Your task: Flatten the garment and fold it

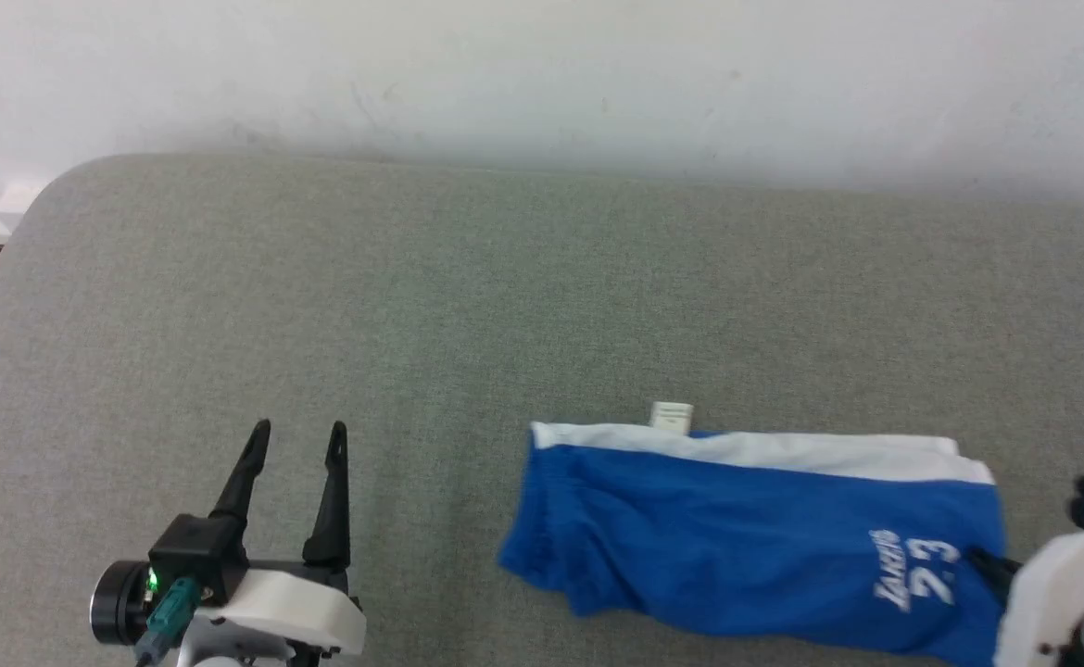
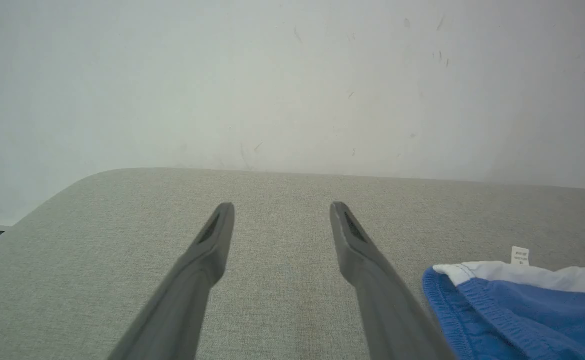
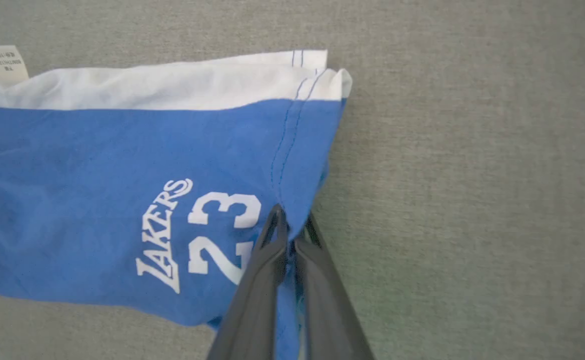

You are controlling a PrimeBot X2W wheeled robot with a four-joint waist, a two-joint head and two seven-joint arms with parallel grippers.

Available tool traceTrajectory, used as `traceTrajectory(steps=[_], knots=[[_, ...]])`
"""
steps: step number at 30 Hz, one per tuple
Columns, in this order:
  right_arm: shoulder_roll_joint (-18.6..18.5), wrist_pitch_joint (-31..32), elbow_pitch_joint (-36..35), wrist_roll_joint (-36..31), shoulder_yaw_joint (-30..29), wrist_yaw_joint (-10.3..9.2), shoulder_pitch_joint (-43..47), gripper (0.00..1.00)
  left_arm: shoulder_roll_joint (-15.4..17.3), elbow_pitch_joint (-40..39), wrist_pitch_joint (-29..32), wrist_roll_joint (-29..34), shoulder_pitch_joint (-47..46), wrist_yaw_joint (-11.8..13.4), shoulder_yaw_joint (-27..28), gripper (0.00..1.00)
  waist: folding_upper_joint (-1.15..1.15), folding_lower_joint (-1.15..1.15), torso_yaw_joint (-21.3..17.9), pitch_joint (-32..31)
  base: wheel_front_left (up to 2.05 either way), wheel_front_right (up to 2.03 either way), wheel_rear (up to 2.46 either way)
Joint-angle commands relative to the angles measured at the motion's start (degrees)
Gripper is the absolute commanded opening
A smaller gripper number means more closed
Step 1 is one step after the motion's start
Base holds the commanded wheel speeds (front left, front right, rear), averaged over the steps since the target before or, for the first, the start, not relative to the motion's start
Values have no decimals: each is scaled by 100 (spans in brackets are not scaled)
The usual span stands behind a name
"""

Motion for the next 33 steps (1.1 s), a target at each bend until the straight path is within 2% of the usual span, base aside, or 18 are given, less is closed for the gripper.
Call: traceTrajectory(steps=[1, 5, 9, 12, 16, 20, 25, 26, 27, 28, 33], knots=[[-50, 39, -57, -100, -160, -4, 106, 0, -24, 37, -27, 44, 82, -22, 32, 100, 0, 0, -23, -27, 0, 0, 0], [-196, 107, -186, -356, -666, -4, 227, 0, -33, 99, -27, 60, 125, -43, 41, 100, 0, 0, -51, -50, 0, 0, 0], [-85, 138, -461, -357, -611, -4, 62, 0, -37, 169, -27, 63, 116, -77, 33, 100, 0, 0, -85, -68, 0, 0, 0], [68, 182, -739, -248, -150, -4, -101, 0, -54, 201, -27, 66, 86, -100, 3, 100, 0, 0, -88, -80, 0, 0, 0], [371, 115, -990, -122, 802, -4, -335, 0, -59, 237, -27, 57, 24, -133, -32, 100, 0, 0, -69, -59, 0, 0, 0], [770, -92, -653, 171, 1725, -4, -582, 0, -88, 282, -25, 55, -71, -167, -85, 100, 0, 0, 25, -16, 0, 0, 0], [1054, -629, 110, 358, 2481, -4, -875, 0, -136, 362, -14, 32, -180, -211, -151, 100, 0, 0, 153, 70, 0, 0, 0], [1077, -756, 270, 367, 2596, -4, -918, 27, -144, 377, -14, 32, -196, -222, -168, 100, 0, 0, 175, 91, 0, 0, 0], [1097, -895, 408, 416, 2701, -4, -952, 96, -151, 394, -14, 32, -211, -232, -187, 100, 0, 0, 197, 107, 0, 0, 0], [1109, -1022, 527, 432, 2813, -4, -990, 100, -160, 411, -14, 26, -221, -234, -194, 100, 0, 0, 209, 119, 0, 0, 0], [1078, -1707, 664, 243, 3090, -4, -1145, 100, -178, 438, -17, 4, -214, -213, -174, 100, 0, 0, 188, 160, 0, 0, 0]])
